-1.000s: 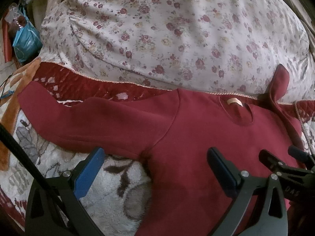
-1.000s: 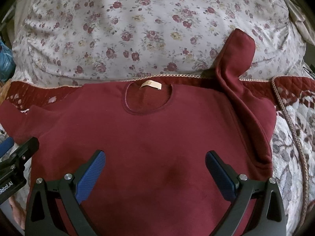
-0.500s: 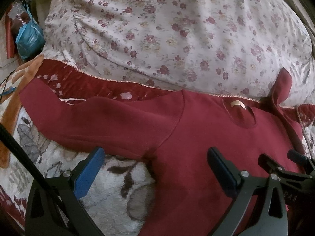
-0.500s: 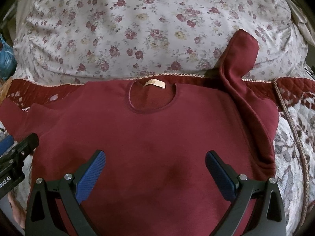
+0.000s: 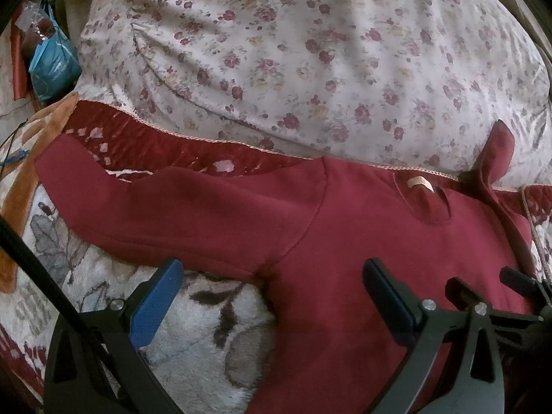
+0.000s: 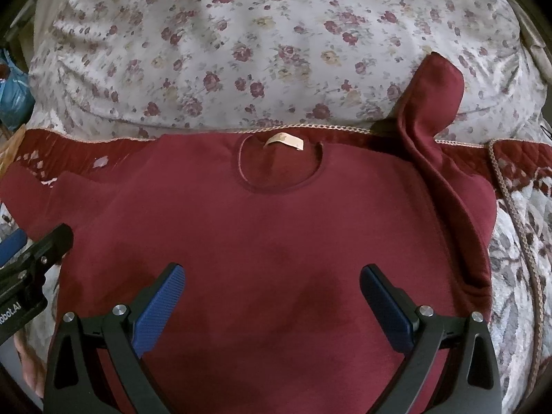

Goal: Fold small clothes

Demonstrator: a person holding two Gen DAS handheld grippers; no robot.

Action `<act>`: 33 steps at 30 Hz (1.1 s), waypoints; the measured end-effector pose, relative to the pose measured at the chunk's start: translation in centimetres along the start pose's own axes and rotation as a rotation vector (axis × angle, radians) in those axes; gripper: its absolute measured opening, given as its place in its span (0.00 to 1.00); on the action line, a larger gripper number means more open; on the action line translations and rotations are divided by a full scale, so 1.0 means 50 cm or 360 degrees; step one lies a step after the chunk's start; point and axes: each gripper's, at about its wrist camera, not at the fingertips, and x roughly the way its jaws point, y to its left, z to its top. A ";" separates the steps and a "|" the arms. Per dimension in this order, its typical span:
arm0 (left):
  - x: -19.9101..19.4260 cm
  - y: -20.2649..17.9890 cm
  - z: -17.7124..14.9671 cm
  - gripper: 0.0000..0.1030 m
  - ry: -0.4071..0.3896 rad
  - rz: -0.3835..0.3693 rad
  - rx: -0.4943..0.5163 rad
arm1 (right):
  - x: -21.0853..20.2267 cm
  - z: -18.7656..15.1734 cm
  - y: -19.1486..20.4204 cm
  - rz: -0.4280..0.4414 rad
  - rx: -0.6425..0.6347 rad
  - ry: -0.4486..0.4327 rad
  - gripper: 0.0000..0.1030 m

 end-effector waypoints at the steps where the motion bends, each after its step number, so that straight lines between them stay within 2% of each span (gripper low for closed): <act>1: -0.001 0.001 0.000 1.00 -0.0001 0.0002 -0.0003 | 0.000 -0.001 0.001 0.0004 -0.0001 0.0001 1.00; 7: -0.005 0.033 0.005 1.00 -0.0016 0.0051 -0.0094 | -0.003 0.000 0.008 0.0031 -0.0019 0.0006 1.00; 12: 0.002 0.102 0.029 1.00 0.0018 0.0216 -0.0198 | 0.000 -0.003 0.009 0.0057 -0.0033 0.0033 1.00; 22: 0.067 0.342 0.137 1.00 0.0045 0.0777 -0.0448 | 0.021 -0.012 0.008 0.0096 -0.0043 0.0103 1.00; 27: 0.133 0.439 0.167 0.90 0.0101 0.0944 -0.0549 | 0.020 -0.014 0.017 0.0130 -0.0075 0.0128 1.00; 30: 0.172 0.480 0.174 0.83 0.0146 0.0974 -0.0594 | 0.019 -0.013 0.021 0.0145 -0.0091 0.0144 1.00; 31: 0.183 0.494 0.170 0.75 0.0167 0.0973 -0.0616 | 0.019 -0.014 0.023 0.0149 -0.0098 0.0149 1.00; 32: 0.194 0.503 0.167 0.72 0.0188 0.0979 -0.0634 | 0.019 -0.014 0.025 0.0150 -0.0103 0.0151 1.00; 33: 0.199 0.505 0.165 0.72 0.0180 0.1004 -0.0618 | 0.019 -0.015 0.026 0.0151 -0.0105 0.0153 1.00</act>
